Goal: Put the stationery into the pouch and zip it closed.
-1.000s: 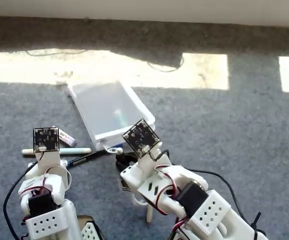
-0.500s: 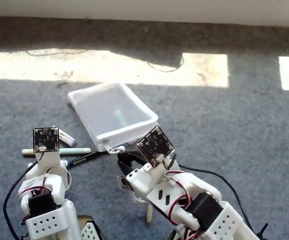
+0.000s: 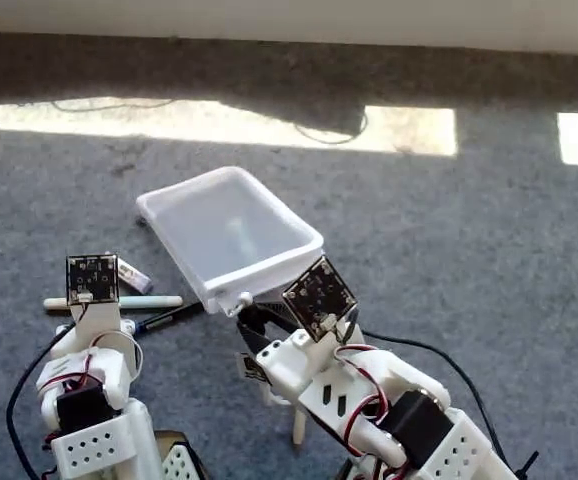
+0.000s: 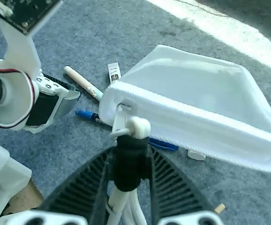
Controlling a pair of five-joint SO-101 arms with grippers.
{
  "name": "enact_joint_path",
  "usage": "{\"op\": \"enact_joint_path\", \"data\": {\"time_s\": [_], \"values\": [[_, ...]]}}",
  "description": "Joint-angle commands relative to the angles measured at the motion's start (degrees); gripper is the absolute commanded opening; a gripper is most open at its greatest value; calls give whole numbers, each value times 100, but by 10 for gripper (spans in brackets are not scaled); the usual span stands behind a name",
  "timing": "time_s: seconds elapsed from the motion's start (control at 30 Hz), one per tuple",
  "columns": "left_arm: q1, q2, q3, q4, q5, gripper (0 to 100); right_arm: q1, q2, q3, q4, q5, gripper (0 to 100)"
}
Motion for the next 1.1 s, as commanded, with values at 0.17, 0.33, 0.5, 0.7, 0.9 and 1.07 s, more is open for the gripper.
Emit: {"op": "enact_joint_path", "data": {"time_s": [0.17, 0.33, 0.5, 0.7, 0.9, 1.07], "values": [[-66, 40, 127, -105, -9, 59, 48, -101, -92, 224, 211, 5], [-66, 40, 127, -105, -9, 59, 48, -101, -110, 347, 378, 5], [-66, 40, 127, -105, -9, 59, 48, -110, -110, 462, 378, 5], [-66, 40, 127, -105, -9, 59, 48, -110, -127, 725, 378, 5], [-66, 40, 127, -105, -9, 59, 40, -110, -127, 734, 378, 5], [-66, 40, 127, -105, -9, 59, 40, -646, -127, 787, 378, 5]]}}
